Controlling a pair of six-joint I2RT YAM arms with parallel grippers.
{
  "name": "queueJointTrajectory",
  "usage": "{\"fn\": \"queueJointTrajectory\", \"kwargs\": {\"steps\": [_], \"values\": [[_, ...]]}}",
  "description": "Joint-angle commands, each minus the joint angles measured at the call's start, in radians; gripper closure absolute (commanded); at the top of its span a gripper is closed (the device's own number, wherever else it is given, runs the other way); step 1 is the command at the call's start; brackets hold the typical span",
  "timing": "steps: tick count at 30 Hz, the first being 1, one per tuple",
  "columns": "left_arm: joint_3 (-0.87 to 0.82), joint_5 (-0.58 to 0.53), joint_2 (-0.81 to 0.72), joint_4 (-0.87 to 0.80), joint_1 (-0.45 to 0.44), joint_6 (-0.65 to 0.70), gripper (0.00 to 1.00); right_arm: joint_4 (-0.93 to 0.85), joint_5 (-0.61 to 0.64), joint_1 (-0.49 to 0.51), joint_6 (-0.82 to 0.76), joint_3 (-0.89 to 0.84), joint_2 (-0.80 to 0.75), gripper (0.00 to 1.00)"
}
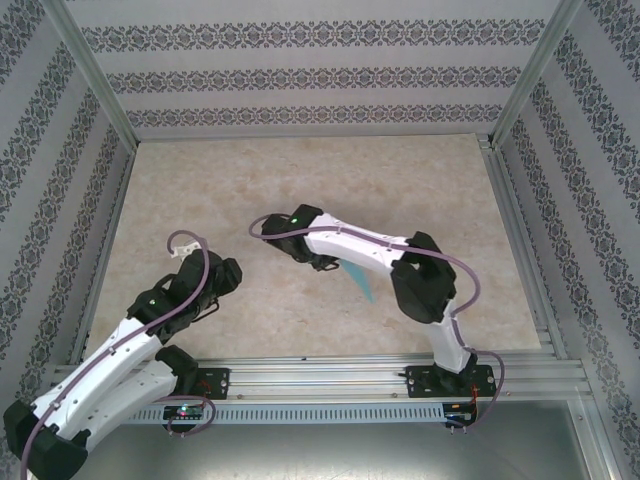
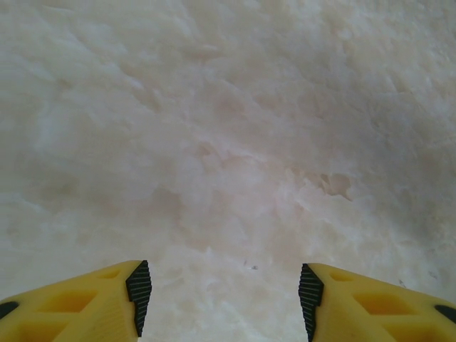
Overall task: Fold a paper plane with a square sheet of paper (pick it up from the middle)
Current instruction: Turn over the paper at the center of the table.
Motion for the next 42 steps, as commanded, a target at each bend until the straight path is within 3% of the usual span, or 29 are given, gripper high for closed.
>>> {"fn": "queueJointTrajectory", "kwargs": {"steps": [1,7,10,14,18,20,23,26,29,37,42], "values": [[-0.017,-0.057,-0.047,-0.072,0.015,-0.042,0.39,0.011,-0.075,0.025,0.054,0.078,0.073,0.88],[-0.022,-0.058,-0.081,-0.092,0.016,-0.054,0.39,0.047,-0.206,0.050,0.119,0.222,0.210,0.82],[-0.017,-0.054,-0.080,-0.096,0.016,-0.056,0.39,0.173,-0.371,0.057,0.104,0.210,0.196,0.70],[-0.008,-0.053,-0.079,-0.099,0.018,-0.053,0.38,0.506,-0.625,0.056,0.078,0.015,0.024,0.42],[0.003,-0.054,-0.077,-0.109,0.018,-0.053,0.38,0.753,-0.727,0.005,0.098,-0.246,-0.186,0.33],[-0.004,-0.047,-0.075,-0.097,0.018,-0.054,0.38,0.904,-0.848,-0.047,0.129,-0.382,-0.264,0.34],[-0.017,-0.004,-0.057,-0.049,0.018,-0.047,0.38,1.072,-0.991,-0.114,0.162,-0.519,-0.304,0.52],[-0.020,0.066,-0.008,0.008,0.017,-0.025,0.38,1.109,-1.072,-0.151,0.151,-0.548,-0.275,0.71],[-0.006,0.134,0.069,0.037,0.019,0.000,0.37,1.058,-1.051,-0.184,0.131,-0.529,-0.224,0.79],[0.028,0.309,0.246,0.117,0.019,0.057,0.37,1.177,-1.110,-0.266,0.188,-0.607,-0.133,0.82],[0.053,0.423,0.340,0.176,0.019,0.087,0.36,1.297,-1.017,-0.291,0.308,-0.743,-0.149,0.82]]}}
